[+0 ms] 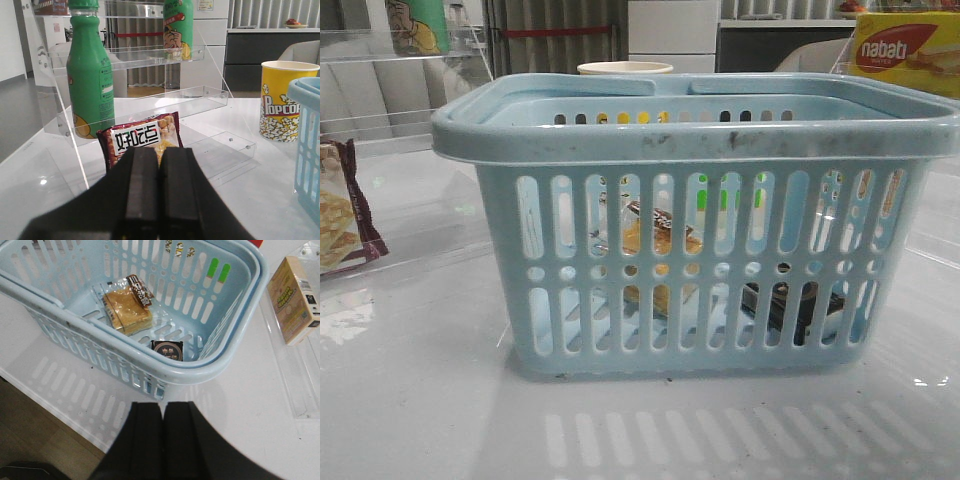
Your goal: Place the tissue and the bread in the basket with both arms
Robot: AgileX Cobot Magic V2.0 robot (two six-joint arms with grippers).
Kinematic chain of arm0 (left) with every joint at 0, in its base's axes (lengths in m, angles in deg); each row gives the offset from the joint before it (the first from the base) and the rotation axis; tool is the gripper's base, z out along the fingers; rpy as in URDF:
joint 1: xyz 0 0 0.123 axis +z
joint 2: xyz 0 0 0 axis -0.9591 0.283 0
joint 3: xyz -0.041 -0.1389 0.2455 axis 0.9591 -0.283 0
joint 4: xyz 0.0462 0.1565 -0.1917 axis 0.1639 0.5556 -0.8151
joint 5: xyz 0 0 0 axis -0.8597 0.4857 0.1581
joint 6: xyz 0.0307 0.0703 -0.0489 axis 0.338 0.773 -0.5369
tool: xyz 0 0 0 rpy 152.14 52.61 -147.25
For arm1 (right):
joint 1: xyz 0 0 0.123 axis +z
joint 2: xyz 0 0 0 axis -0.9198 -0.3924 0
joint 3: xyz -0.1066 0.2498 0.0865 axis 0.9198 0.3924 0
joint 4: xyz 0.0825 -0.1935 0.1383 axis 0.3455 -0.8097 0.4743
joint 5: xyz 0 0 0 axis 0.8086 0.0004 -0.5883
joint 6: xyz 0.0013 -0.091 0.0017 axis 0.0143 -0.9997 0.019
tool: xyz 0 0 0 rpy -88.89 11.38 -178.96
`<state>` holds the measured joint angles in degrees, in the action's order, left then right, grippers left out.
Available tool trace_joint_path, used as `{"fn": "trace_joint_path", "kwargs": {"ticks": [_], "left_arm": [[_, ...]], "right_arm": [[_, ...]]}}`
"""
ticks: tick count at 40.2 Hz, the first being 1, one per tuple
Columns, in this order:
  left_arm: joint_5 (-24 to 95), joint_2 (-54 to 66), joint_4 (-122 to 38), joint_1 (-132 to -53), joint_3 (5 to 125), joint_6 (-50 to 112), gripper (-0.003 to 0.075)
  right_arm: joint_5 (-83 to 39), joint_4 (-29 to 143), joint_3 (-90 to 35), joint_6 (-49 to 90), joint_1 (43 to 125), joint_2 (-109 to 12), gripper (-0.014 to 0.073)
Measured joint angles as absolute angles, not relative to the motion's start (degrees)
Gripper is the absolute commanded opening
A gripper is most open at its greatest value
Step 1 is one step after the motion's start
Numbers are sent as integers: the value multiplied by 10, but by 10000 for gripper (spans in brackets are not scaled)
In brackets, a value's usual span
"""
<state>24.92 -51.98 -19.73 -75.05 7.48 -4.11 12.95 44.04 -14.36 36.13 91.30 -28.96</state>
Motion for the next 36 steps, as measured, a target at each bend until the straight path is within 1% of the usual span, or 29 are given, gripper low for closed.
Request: {"fn": "trace_joint_path", "kwargs": {"ticks": [20, 25, 30, 36], "left_arm": [[249, -520, -197, -751, 75, -41, 92], [249, -520, -197, -751, 75, -41, 92], [249, -520, -198, -751, 75, -41, 92], [249, -520, -199, -751, 75, -41, 92]], "right_arm": [[128, 440, -135, 361, 905, -281, 55], [101, 440, -96, 361, 853, -250, 55], [16, 439, -28, 361, 784, -195, 55], [-93, 439, 79, 361, 726, -98, 55]]}}
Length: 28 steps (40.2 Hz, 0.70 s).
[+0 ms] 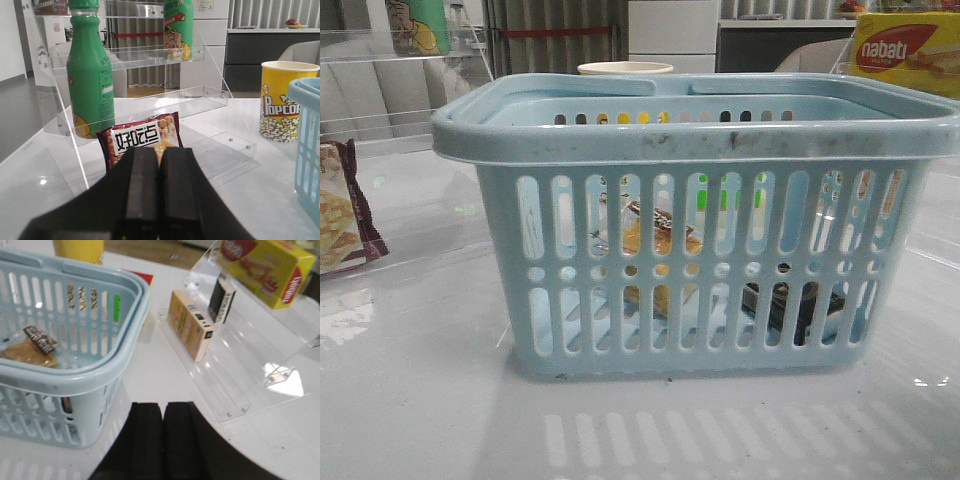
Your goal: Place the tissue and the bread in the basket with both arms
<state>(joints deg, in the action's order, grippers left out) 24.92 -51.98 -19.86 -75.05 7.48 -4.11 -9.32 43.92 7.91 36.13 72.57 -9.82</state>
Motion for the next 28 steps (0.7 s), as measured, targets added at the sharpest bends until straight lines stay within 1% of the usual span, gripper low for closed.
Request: {"fn": "trace_joint_path", "kwargs": {"ticks": [6, 13, 22, 28], "left_arm": [[249, -520, -199, -751, 75, -41, 92], [249, -520, -199, -751, 75, -41, 92], [249, -520, -199, -751, 75, -41, 92], [248, -520, -199, -751, 75, -41, 92]], "right_arm": [[-166, 439, 185, 361, 687, 2, 55], [-216, 439, 274, 361, 656, 72, 55], [-274, 441, 342, 361, 654, 103, 55], [-310, 444, 348, 361, 656, 105, 55]]}}
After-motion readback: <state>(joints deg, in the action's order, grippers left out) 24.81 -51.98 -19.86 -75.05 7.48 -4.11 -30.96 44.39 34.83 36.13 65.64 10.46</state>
